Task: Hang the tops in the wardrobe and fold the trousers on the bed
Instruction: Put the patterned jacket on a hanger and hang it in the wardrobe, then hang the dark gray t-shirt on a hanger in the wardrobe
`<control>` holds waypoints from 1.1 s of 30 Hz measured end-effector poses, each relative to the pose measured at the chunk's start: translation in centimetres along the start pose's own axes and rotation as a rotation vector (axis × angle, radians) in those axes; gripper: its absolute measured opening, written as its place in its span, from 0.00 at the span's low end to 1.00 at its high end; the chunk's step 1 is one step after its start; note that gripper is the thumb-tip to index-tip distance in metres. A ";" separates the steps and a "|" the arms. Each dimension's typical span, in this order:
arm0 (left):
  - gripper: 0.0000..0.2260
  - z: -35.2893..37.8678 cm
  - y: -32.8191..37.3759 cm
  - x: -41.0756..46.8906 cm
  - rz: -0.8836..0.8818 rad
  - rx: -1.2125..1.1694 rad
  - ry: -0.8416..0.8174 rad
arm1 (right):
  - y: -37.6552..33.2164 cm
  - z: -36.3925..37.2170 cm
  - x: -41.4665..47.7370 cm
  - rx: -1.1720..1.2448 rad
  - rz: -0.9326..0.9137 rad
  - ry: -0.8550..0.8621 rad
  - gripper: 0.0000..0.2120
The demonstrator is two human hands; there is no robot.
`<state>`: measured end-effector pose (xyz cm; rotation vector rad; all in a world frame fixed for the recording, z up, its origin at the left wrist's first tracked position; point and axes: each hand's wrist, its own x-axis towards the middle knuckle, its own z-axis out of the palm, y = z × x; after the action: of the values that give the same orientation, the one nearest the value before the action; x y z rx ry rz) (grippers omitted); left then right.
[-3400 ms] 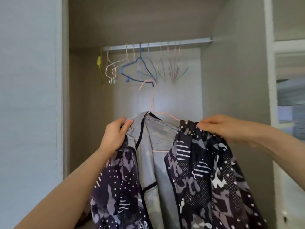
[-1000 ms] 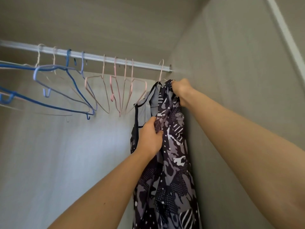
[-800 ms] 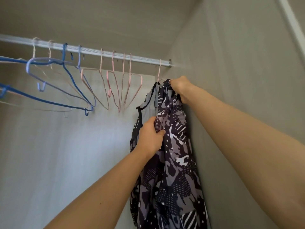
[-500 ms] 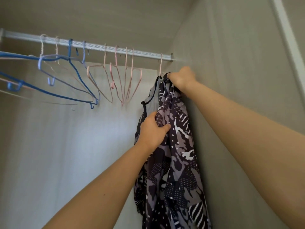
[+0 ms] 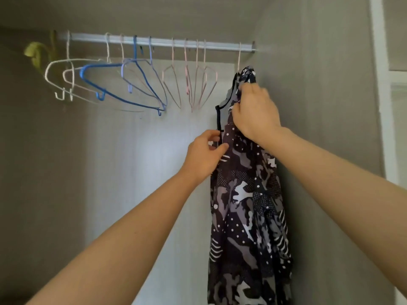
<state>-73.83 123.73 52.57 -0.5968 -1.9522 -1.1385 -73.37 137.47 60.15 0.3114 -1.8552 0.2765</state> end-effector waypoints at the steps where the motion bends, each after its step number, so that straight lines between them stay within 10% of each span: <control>1: 0.17 -0.9 0.0 -0.9 -0.015 0.016 0.009 | -0.6 -0.2 -1.2 0.018 -0.018 -0.010 0.21; 24: 0.09 -27.6 0.2 -41.5 -0.278 1.012 0.171 | -30.5 -2.1 -35.7 0.877 -0.385 -0.556 0.21; 33: 0.10 -35.5 -1.4 -56.8 -0.784 1.161 0.251 | -43.8 -1.2 -46.2 1.083 -0.651 -0.842 0.20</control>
<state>-27.83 91.46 16.07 0.9298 -2.2292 -0.2533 -43.67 100.30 17.87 1.9697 -2.0851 0.7546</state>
